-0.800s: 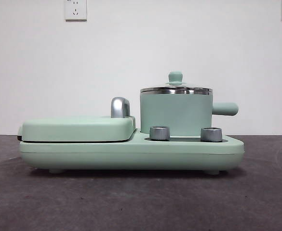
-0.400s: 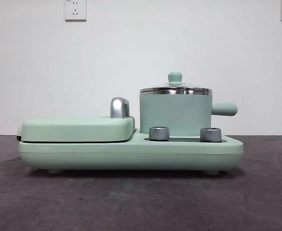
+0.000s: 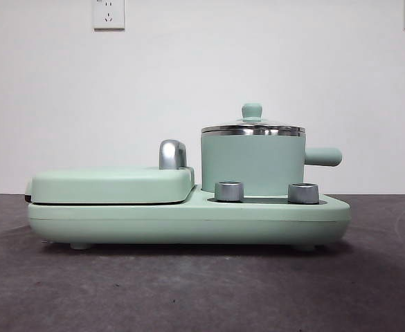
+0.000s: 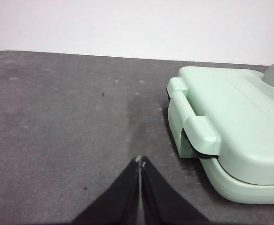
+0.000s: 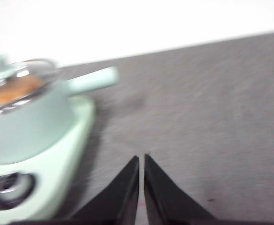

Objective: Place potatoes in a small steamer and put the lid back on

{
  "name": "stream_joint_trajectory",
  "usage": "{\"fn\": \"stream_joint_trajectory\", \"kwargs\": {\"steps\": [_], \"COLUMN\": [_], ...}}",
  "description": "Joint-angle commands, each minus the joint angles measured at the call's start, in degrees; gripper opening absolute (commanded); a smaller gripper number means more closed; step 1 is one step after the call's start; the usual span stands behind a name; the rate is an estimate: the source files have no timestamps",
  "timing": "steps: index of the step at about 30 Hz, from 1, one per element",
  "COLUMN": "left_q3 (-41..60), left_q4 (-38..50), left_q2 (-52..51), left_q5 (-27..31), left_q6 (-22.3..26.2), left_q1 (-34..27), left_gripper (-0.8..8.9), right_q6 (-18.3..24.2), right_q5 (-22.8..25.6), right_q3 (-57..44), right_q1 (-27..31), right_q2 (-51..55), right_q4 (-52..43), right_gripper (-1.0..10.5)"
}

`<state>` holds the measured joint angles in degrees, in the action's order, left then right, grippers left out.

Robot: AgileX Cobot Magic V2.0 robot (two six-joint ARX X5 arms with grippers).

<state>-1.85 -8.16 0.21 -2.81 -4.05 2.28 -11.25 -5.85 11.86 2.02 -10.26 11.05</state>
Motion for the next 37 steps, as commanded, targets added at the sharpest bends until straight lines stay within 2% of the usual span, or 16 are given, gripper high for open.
{"fn": "stream_joint_trajectory", "kwargs": {"steps": [1, 5, 10, 18, 37], "left_q3": [1.03, 1.03, 1.03, 1.03, 1.03], "left_q4": [0.44, 0.46, 0.44, 0.46, 0.44], "left_q2": [-0.02, -0.02, -0.02, -0.02, -0.02], "left_q5": [0.02, 0.02, 0.02, 0.0, 0.0], "left_q6": [0.37, 0.37, 0.37, 0.37, 0.37], "left_q1": [-0.02, -0.02, 0.0, -0.02, -0.02], "left_gripper": [0.05, 0.05, 0.05, 0.05, 0.05], "right_q6": [2.8, 3.3, 7.67, 6.69, 6.78], "right_q5": [-0.11, 0.04, 2.27, 5.07, 4.81], "right_q3": [-6.95, -11.19, -11.17, -11.17, -11.15], "right_q1": [2.23, 3.26, 2.86, 1.07, 1.01], "right_q2": [5.01, 9.07, 10.05, 10.05, 10.05], "right_q4": [-2.47, -1.01, -1.14, -1.01, -2.08], "right_gripper": [0.2, 0.2, 0.2, 0.2, 0.2]}}
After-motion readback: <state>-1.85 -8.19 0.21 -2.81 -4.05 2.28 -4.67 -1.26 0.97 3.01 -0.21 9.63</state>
